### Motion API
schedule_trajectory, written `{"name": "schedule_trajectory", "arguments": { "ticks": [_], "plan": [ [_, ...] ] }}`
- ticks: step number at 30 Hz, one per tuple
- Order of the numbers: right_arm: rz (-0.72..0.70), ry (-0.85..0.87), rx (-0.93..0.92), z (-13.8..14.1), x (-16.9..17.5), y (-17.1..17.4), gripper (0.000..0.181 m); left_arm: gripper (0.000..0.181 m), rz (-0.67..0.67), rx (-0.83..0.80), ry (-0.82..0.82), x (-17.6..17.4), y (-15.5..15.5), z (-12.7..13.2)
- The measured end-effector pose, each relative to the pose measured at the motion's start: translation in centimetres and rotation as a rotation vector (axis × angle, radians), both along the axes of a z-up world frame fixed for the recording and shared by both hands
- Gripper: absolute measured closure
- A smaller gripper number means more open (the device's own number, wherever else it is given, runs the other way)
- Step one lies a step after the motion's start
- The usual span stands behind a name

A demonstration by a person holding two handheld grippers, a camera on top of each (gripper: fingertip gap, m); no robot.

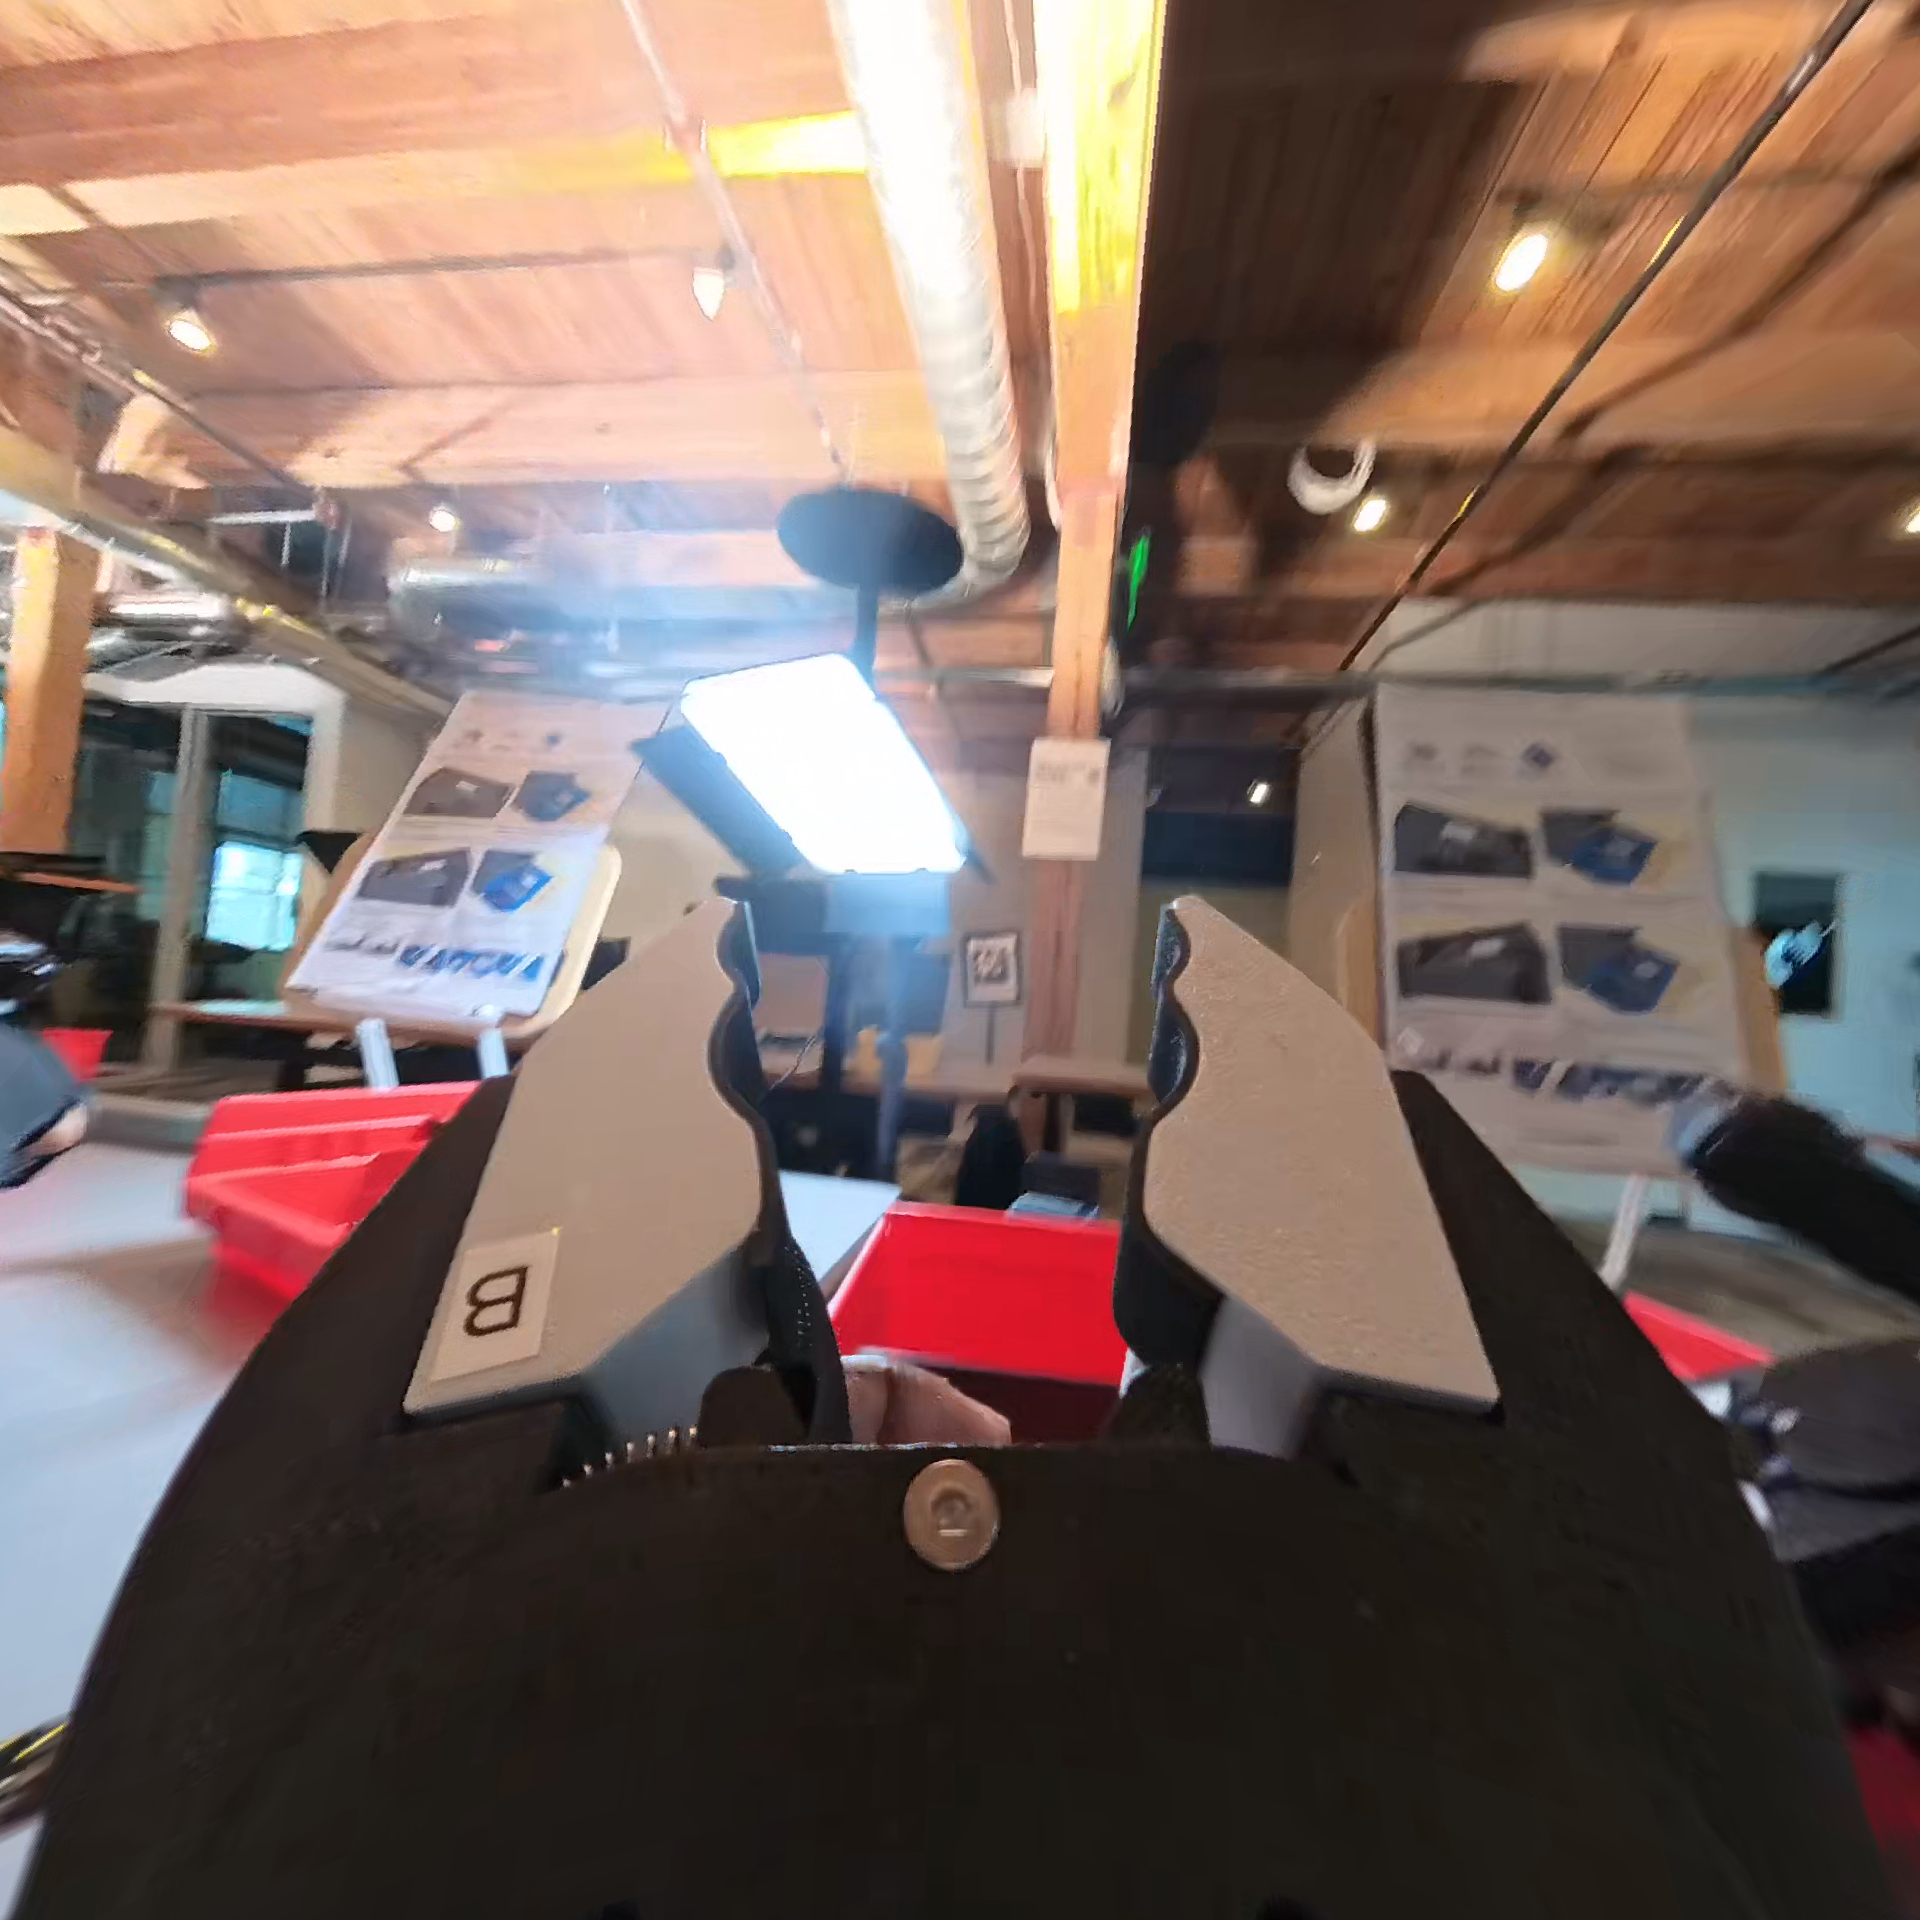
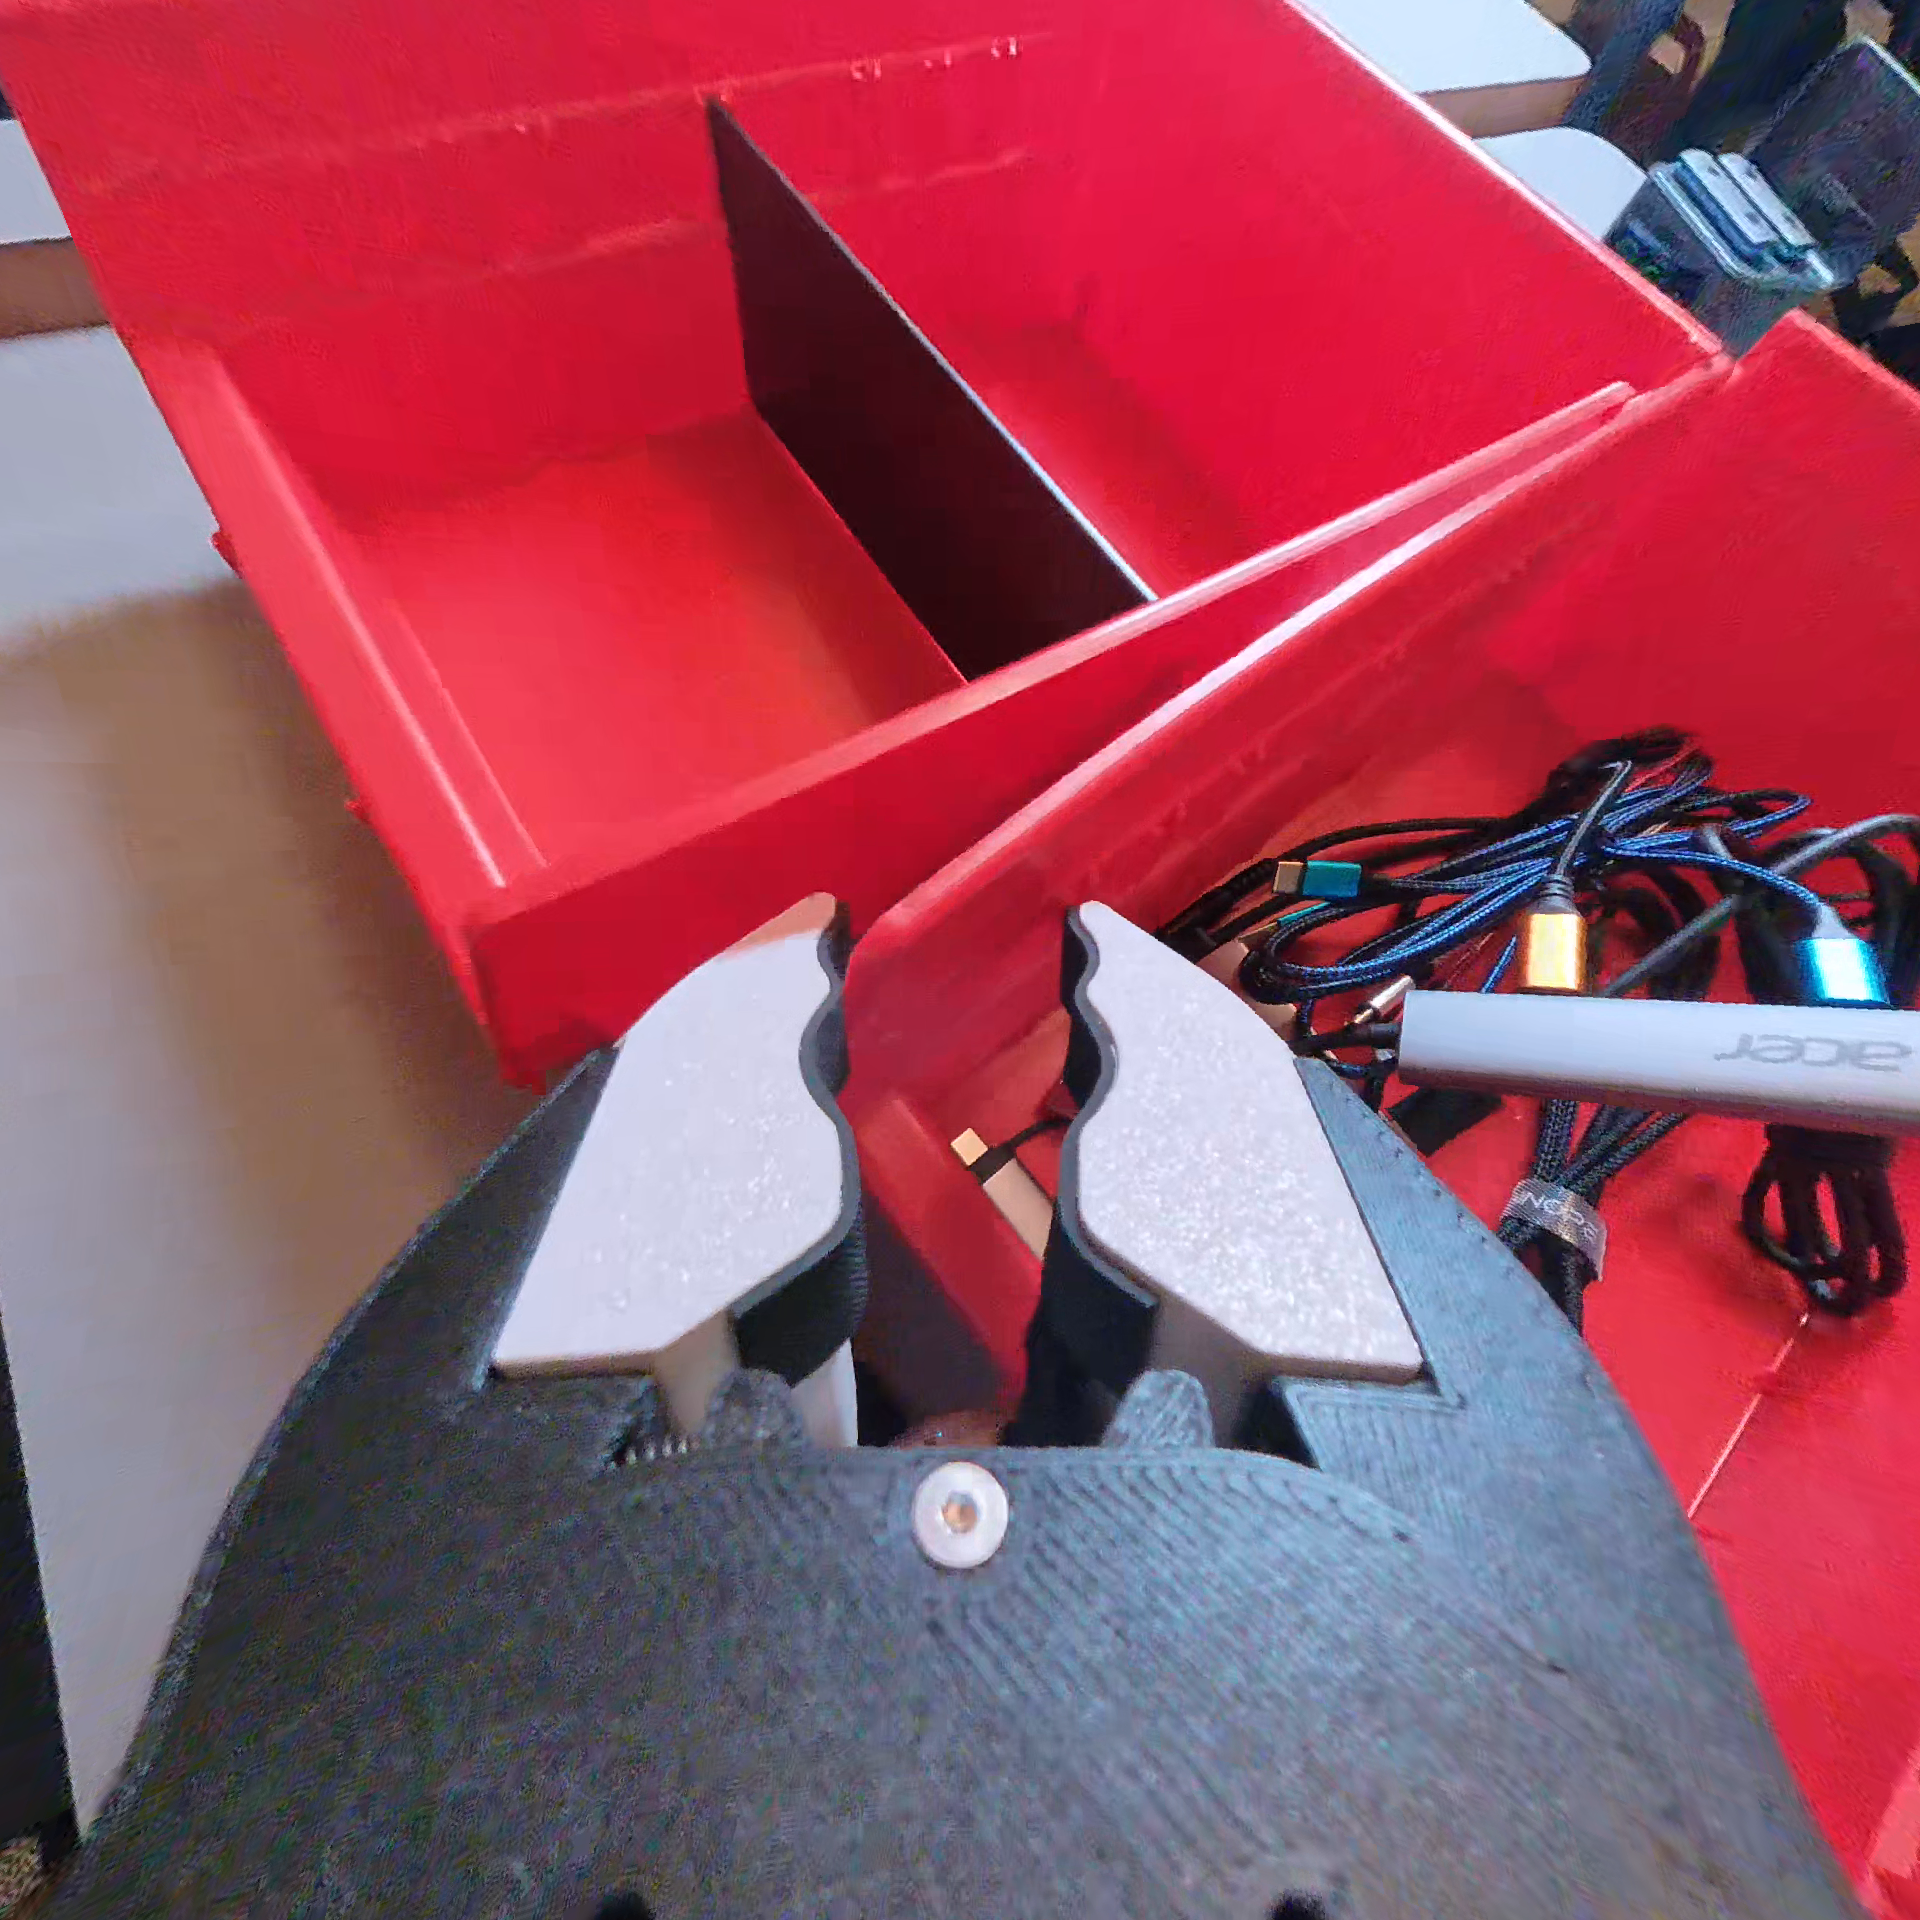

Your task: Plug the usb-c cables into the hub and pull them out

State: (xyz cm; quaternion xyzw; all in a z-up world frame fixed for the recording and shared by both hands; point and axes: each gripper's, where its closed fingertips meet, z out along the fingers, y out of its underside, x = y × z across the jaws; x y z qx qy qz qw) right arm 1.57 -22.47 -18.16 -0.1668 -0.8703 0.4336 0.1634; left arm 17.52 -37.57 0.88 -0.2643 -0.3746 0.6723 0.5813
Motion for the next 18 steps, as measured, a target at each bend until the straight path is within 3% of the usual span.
{"name": "schedule_trajectory", "arguments": {
  "ticks": [1, 5, 10, 15, 16, 18],
  "plan": [
    [0.034, 0.008, -0.003, 0.0, 0.1, -0.4, 0.142, 0.108, 0.008, -0.003, -0.032, -0.1, -0.4, -0.4],
    [0.185, 0.008, -0.020, 0.0, 0.6, -0.8, 0.141, 0.108, -0.008, 0.005, -0.201, -1.4, -1.4, -2.9],
    [0.331, -0.027, -0.140, 0.1, 0.9, -0.8, 0.139, 0.108, 0.011, 0.093, -0.516, -3.9, -4.1, -9.2],
    [0.238, -0.060, -0.304, 2.0, 0.8, 0.0, 0.134, 0.108, 0.046, 0.153, -0.777, -6.7, -5.5, -16.3],
    [0.188, -0.038, -0.366, 3.1, 0.7, 0.3, 0.130, 0.115, 0.065, 0.131, -0.812, -7.1, -5.7, -17.3],
    [0.113, 0.025, -0.510, 5.5, 1.1, 1.1, 0.129, 0.167, 0.057, 0.074, -0.865, -7.5, -5.3, -18.6]
  ]
}}
